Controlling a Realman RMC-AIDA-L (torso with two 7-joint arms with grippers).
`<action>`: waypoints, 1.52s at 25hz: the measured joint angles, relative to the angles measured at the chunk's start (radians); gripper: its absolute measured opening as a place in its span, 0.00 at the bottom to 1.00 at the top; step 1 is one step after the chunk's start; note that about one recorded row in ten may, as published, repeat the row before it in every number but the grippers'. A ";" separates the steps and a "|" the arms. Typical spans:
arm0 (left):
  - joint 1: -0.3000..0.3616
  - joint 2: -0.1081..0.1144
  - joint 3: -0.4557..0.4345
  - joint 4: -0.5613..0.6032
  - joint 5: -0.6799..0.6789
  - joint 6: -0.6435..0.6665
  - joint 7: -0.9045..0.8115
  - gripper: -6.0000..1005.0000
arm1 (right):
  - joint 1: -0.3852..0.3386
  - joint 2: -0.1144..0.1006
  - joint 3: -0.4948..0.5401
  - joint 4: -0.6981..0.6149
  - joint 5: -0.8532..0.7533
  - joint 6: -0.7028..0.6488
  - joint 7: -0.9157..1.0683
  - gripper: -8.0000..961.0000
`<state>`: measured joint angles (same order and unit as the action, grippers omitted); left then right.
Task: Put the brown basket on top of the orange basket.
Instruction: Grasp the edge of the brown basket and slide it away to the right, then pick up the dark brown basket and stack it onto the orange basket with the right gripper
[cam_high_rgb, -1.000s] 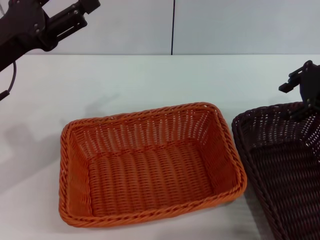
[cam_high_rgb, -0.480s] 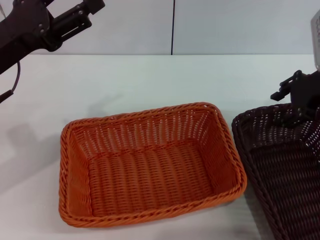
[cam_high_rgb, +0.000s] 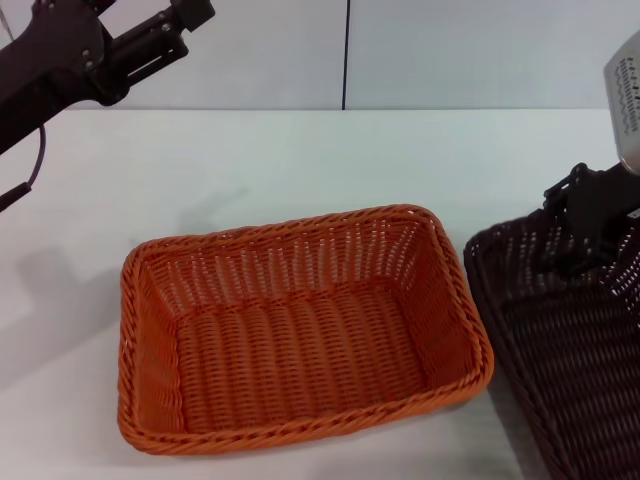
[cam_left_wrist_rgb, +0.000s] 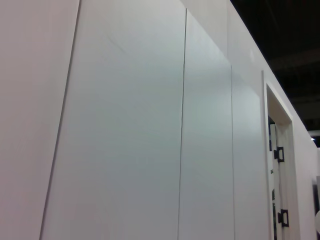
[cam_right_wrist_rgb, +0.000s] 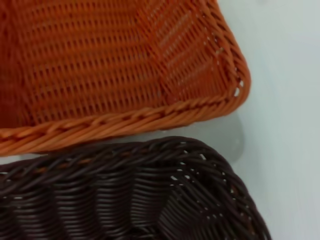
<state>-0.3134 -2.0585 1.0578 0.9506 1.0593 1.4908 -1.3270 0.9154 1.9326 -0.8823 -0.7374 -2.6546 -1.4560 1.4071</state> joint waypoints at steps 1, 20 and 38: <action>0.000 0.000 0.000 0.000 0.000 0.000 0.000 0.83 | 0.000 0.000 0.000 0.000 0.000 0.000 0.000 0.62; -0.007 0.000 -0.002 0.000 -0.009 0.002 -0.006 0.83 | -0.036 -0.070 0.079 -0.089 -0.003 -0.283 0.004 0.32; 0.000 0.004 -0.036 0.000 -0.009 0.002 -0.006 0.83 | -0.045 -0.155 0.251 -0.106 0.001 -0.607 0.107 0.19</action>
<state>-0.3134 -2.0549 1.0223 0.9510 1.0508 1.4925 -1.3330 0.8708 1.7777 -0.6311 -0.8434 -2.6539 -2.0628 1.5142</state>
